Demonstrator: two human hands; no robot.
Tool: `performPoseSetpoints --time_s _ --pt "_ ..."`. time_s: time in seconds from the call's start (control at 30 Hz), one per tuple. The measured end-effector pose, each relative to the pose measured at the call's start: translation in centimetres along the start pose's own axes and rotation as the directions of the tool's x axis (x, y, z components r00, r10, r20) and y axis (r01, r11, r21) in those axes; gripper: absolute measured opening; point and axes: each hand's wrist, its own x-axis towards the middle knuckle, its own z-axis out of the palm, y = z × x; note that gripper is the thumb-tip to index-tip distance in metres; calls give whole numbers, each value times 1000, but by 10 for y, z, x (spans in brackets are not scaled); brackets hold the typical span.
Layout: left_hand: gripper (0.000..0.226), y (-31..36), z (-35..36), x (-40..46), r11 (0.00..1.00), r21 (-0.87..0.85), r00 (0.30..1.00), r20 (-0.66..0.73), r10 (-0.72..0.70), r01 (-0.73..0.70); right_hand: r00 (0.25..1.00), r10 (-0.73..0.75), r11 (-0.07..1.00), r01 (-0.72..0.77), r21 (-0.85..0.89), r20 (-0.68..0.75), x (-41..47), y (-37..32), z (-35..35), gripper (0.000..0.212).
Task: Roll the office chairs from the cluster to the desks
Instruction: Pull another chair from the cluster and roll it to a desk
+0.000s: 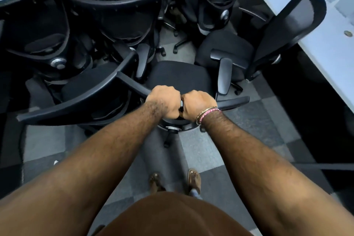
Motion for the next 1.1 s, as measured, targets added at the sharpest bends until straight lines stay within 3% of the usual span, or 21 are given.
performPoseSetpoints --time_s 0.2,0.57,0.8,1.1 --pt "24 7 12 -14 1000 11 997 -69 -24 25 987 163 986 -163 23 10 -20 -22 2 20" --pt "24 39 27 -62 998 69 997 -74 6 -1 982 186 981 -184 57 -34 -84 -42 16 15" --pt "28 112 36 -91 999 -9 991 -128 34 -36 985 173 985 -173 -11 -5 -151 -12 28 18" --pt "28 217 17 -110 987 -10 984 -82 156 -158 987 160 984 -158 -86 9 -241 49 36 21"
